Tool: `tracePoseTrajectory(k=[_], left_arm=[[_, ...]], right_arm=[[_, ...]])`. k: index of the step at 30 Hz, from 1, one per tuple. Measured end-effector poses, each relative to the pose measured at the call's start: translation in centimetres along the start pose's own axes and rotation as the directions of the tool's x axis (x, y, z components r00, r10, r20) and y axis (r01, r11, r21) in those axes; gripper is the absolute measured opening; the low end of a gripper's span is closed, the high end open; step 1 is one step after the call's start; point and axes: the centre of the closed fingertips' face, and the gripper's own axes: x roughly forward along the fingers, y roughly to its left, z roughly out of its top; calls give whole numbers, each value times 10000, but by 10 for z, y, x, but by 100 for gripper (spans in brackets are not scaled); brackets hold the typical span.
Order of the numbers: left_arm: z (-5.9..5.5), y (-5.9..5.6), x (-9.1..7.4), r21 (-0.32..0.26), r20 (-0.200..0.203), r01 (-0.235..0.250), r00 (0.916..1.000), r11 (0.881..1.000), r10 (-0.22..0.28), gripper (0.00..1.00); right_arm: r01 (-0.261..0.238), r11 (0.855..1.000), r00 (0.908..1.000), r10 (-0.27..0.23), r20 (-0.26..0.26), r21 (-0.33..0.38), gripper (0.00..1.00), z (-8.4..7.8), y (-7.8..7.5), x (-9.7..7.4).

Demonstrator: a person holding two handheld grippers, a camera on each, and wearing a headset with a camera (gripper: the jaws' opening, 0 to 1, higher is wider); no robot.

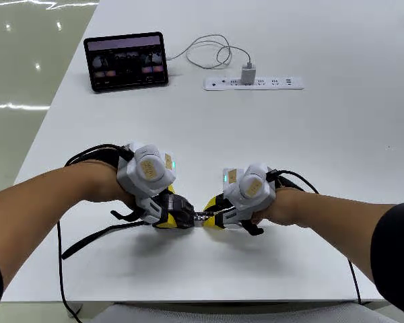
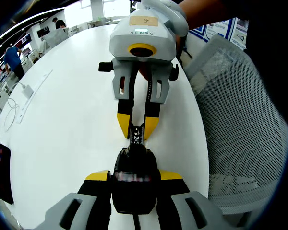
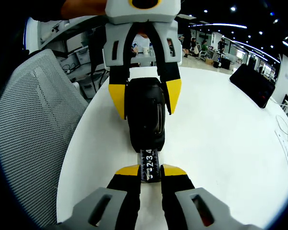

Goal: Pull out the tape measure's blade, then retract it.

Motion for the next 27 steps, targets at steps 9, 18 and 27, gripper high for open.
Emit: tracePoseTrajectory(k=[9, 18, 27], left_arm=[[0, -1, 0, 29, -3, -33, 10000, 10000, 33, 32], [0, -1, 0, 7, 32, -83, 10000, 10000, 83, 32], [1, 0, 0, 50, 51, -106, 9999, 9999, 106, 32]], right_arm=[[31, 10000, 10000, -31, -72, -48, 11, -4, 1, -5], [34, 10000, 9998, -34, -177, 19, 11, -9, 2, -9], [32, 10000, 9997, -32, -252, 9, 11, -13, 0, -13]])
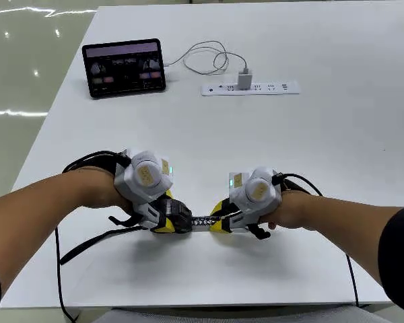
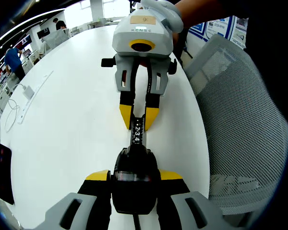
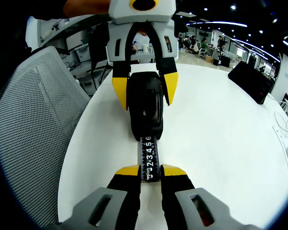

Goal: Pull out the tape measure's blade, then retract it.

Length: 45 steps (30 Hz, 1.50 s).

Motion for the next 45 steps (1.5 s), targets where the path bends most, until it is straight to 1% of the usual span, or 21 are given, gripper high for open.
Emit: tracePoseTrajectory(k=[8, 17, 26, 29, 45], left_arm=[[0, 0, 0, 21, 42, 34, 10000, 10000, -34, 32], [0, 0, 0, 9, -6, 33, 10000, 10000, -33, 32], [0, -1, 0, 41, 14, 5, 10000, 10000, -5, 32], [0, 0, 0, -45, 2, -24, 10000, 10000, 24, 32], [1, 0, 0, -8, 6, -62, 10000, 10000, 62, 32]], right_arm=[[9, 10000, 10000, -9, -71, 11, 11, -3, 0, -3], [32, 10000, 9999, -32, -150, -38, 11, -7, 0, -7], [34, 10000, 9998, -33, -188, 46, 11, -12, 1, -12], [55, 10000, 9997, -55, -239, 9, 11, -14, 0, -13], [91, 10000, 9993, -92, -354, -36, 11, -22, -1, -21]])
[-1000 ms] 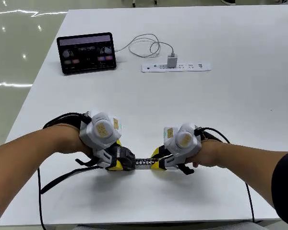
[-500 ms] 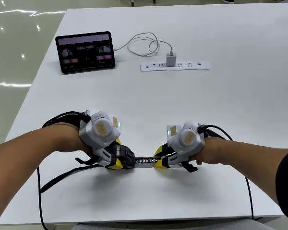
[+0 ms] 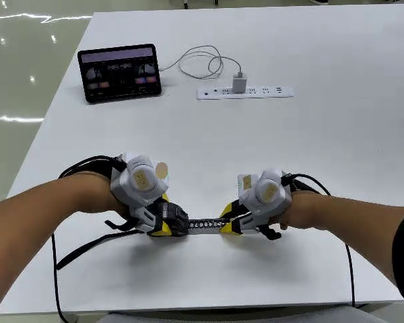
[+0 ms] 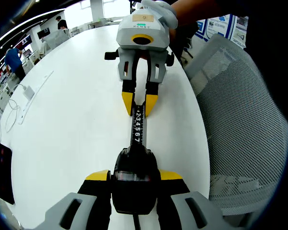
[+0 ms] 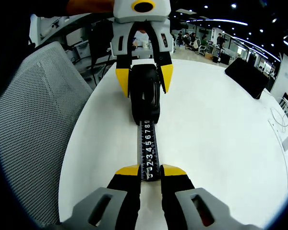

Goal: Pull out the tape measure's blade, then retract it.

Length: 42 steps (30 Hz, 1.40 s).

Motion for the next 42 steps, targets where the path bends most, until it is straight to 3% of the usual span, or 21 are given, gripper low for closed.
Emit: tracePoseTrajectory(k=[42], left_arm=[[0, -1, 0, 168, 9, -22, 10000, 9999, 22, 32]], right_arm=[[118, 9999, 9997, -115, -237, 115, 11, -26, 1, -23]])
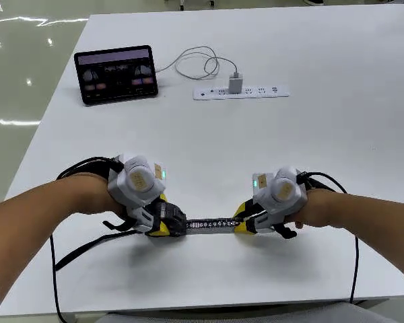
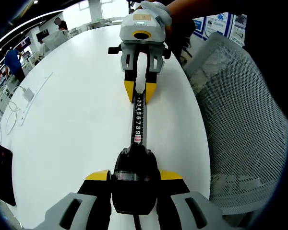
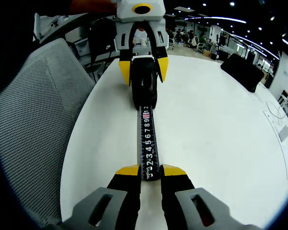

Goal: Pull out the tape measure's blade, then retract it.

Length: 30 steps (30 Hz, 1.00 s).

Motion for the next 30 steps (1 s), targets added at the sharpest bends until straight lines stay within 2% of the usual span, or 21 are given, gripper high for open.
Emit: tracePoseTrajectory(k=[30], left_arm=[[1, 0, -1, -61, 72, -69, 9999, 10000, 69, 32]], right_arm=[[144, 9996, 9998, -141, -150, 244, 11, -20, -6, -17]])
